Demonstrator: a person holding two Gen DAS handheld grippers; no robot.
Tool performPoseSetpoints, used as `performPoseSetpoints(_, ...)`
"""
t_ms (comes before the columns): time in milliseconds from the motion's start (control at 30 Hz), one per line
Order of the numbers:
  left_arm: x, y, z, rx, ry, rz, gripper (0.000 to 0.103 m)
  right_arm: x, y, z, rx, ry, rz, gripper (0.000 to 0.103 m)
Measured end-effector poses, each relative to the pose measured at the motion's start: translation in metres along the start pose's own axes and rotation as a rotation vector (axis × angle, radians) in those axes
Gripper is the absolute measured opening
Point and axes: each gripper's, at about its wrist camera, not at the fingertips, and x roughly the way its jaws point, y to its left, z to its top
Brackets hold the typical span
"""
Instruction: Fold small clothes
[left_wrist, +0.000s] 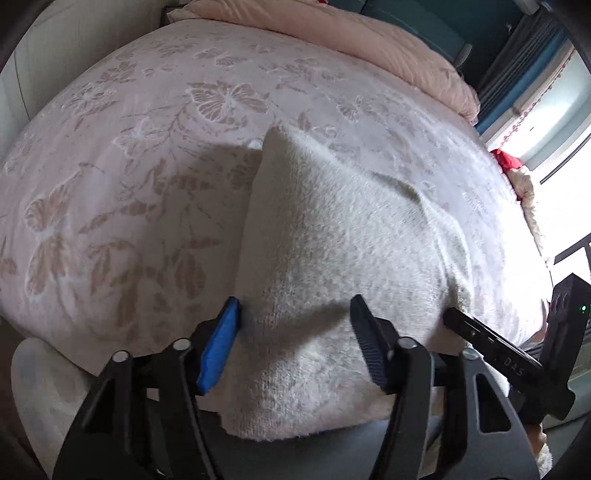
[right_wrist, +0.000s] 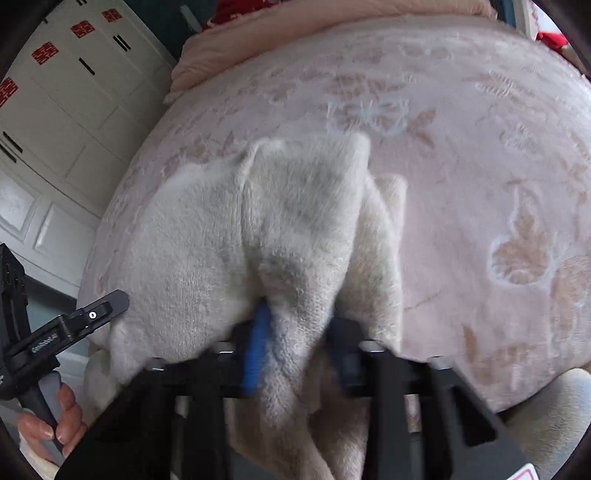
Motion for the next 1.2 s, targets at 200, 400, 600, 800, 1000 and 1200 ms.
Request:
performPoseSetpoints(200, -0.007, 0.006, -0.008, 0.009, -0.01, 0.016, 0.055, -0.042, 0.051, 0.01, -0.209, -0.169, -0.027, 0.015)
performPoseSetpoints(400, -0.003, 0.004, -0.017, 0.018, -0.004, 0.032, 0.06, -0.019, 0.014, 0.012, -0.088, -0.084, -0.082, 0.025)
performPoseSetpoints(600, -0.038, -0.018, -0.029, 0.091, -0.134, 0.142, 0.093, -0.09, 0.046, -0.033, -0.117, -0.265, -0.189, 0.061)
performPoseSetpoints(800, -0.056, -0.043, -0.04, 0.172, -0.208, 0.185, 0.093, -0.077, 0.057, -0.073, -0.121, -0.245, -0.273, 0.063)
performPoseSetpoints(1000, -0.058, -0.055, -0.053, 0.192, -0.221, 0.226, 0.093, -0.072, 0.067, -0.076, -0.154, -0.249, -0.283, 0.067)
performPoseSetpoints(1200, -0.059, -0.07, -0.064, 0.24, -0.231, 0.23, 0.093, -0.067, 0.07, -0.079, -0.143, -0.242, -0.27, 0.067)
